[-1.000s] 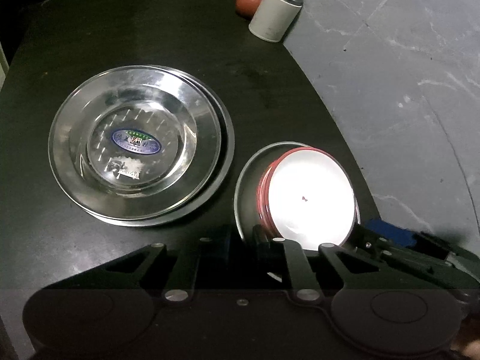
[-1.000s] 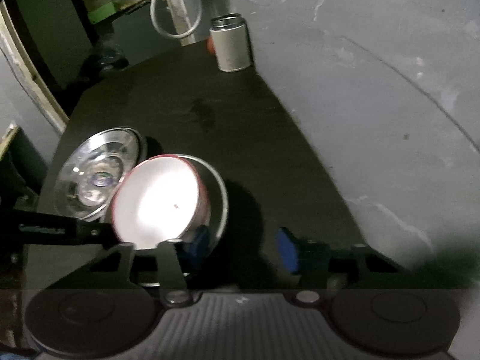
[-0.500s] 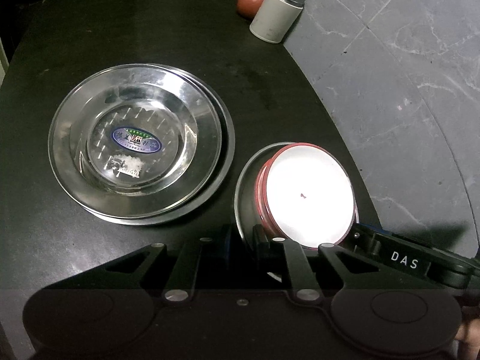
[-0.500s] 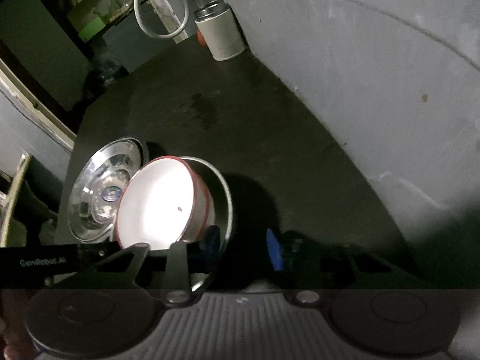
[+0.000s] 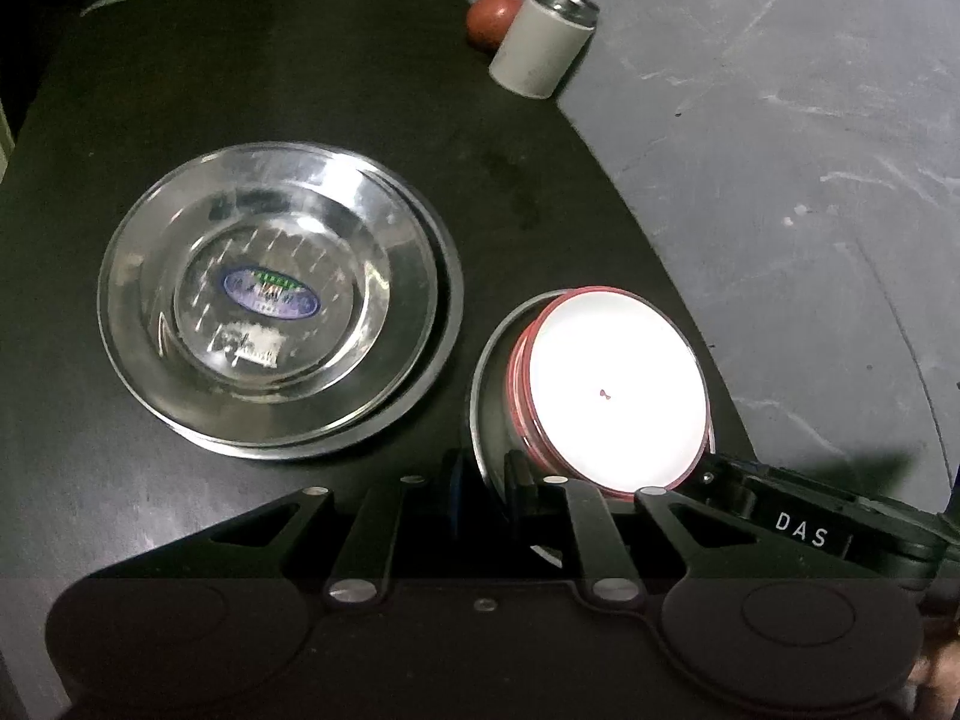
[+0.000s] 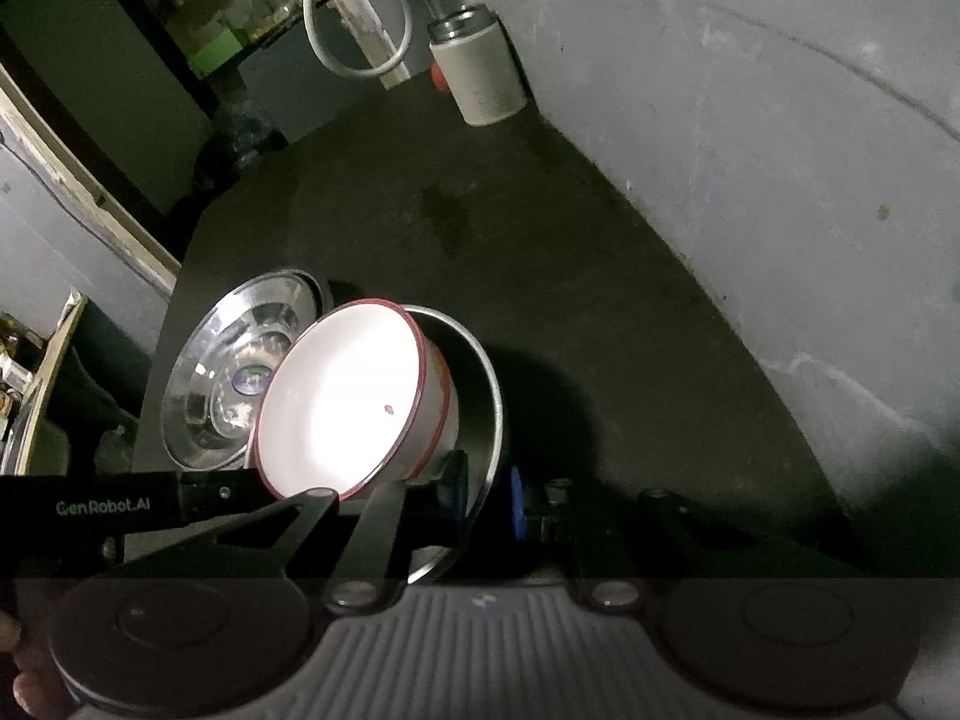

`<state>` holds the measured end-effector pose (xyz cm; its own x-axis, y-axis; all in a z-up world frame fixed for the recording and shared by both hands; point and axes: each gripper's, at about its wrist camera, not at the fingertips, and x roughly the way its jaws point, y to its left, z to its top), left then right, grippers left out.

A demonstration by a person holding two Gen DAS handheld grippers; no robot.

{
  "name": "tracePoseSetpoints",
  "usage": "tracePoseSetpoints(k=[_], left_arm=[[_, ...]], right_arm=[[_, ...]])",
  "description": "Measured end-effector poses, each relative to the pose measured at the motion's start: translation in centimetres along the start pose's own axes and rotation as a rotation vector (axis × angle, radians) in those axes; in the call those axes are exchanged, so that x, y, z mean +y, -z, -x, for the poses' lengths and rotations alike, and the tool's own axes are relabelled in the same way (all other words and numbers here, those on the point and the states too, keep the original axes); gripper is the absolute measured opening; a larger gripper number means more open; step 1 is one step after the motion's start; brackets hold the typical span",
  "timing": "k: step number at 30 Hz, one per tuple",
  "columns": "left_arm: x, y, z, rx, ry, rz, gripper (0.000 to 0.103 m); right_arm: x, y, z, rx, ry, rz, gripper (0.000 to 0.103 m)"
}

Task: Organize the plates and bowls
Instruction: 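Lift the nested bowls with both grippers and carry them over the plate stack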

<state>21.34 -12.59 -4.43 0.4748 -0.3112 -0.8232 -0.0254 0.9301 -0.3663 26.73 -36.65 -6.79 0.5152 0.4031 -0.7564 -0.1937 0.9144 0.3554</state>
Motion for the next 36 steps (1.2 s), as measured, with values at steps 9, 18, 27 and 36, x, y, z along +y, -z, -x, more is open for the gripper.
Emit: tracePoseSetpoints(k=[9,18,27,36], left_arm=[[-0.5,-0.2,1.2,-0.049,0.014,-0.041,0.014],[0.6,-0.9,3.1,-0.098,0.005,-0.024,0.013],[2.8,-1.4,5.4,-0.146,-0.025,0.029,0.013],[5.4,-1.9,7.0,-0.174,-0.069,0.083,0.013]], right_arm=[[0.9,-0.2,1.4,-0.053,0.010,0.023,0.016],[2.7,-1.6,1.8,-0.081,-0.027,0.047,0.017],[5.0,-2.8,0.6,-0.067,-0.077,0.102,0.017],[7.9,-4.0,-1.3,-0.042,-0.117,0.159,0.017]])
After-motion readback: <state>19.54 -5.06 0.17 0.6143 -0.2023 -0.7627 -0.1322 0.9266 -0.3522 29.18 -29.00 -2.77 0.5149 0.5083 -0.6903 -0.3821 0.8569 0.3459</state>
